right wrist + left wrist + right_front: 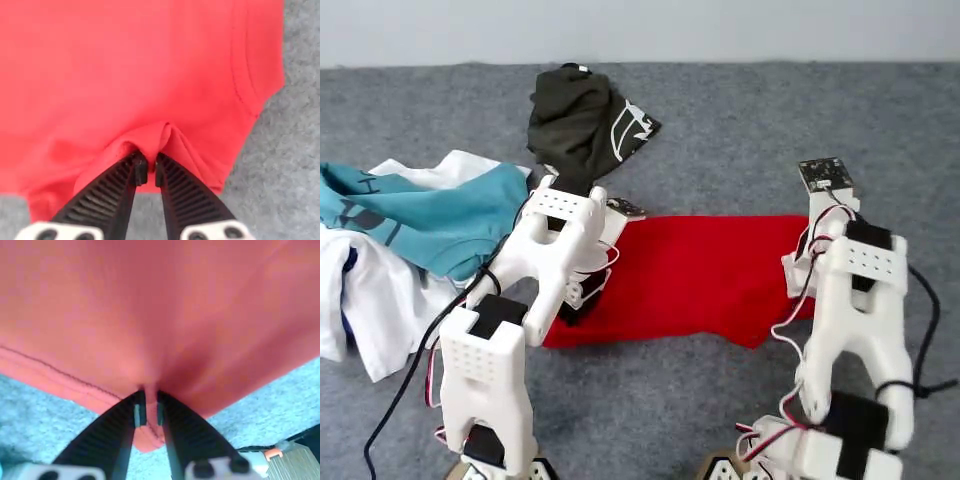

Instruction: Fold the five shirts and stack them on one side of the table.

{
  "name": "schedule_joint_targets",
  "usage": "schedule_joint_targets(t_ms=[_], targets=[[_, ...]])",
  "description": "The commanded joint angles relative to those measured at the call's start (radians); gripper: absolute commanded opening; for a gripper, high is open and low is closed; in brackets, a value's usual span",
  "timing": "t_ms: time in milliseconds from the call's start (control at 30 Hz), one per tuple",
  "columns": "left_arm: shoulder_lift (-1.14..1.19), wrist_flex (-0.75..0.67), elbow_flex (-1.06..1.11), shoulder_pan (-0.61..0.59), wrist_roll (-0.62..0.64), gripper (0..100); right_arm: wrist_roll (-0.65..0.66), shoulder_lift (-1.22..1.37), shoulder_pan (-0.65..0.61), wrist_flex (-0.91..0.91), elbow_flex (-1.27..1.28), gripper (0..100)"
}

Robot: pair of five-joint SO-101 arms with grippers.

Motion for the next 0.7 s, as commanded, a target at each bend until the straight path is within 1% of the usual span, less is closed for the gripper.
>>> schedule_joint_targets(t_ms=[0, 167, 333, 433, 667], targets=[[-0.005, -0.003, 0.016, 0.011, -0.006, 5, -0.069, 0.041, -0.005, -0.076, -0.055, 1.1], [-0.005, -0.003, 0.024, 0.011, -0.006, 5, -0.124, 0.087, -0.007, -0.081, -0.161, 1.1], [-0.005, -0.002, 0.025, 0.011, -0.006, 5, -0.127, 0.094, -0.008, 0.008, -0.292, 1.1], [-0.005, -0.002, 0.025, 0.011, -0.006, 5, -0.129, 0.117, -0.005, 0.010, -0.290, 1.1], [-0.005, 0.000, 0.025, 0.011, -0.006, 5, -0.129, 0.275, 0.022, 0.018, -0.290, 1.0]])
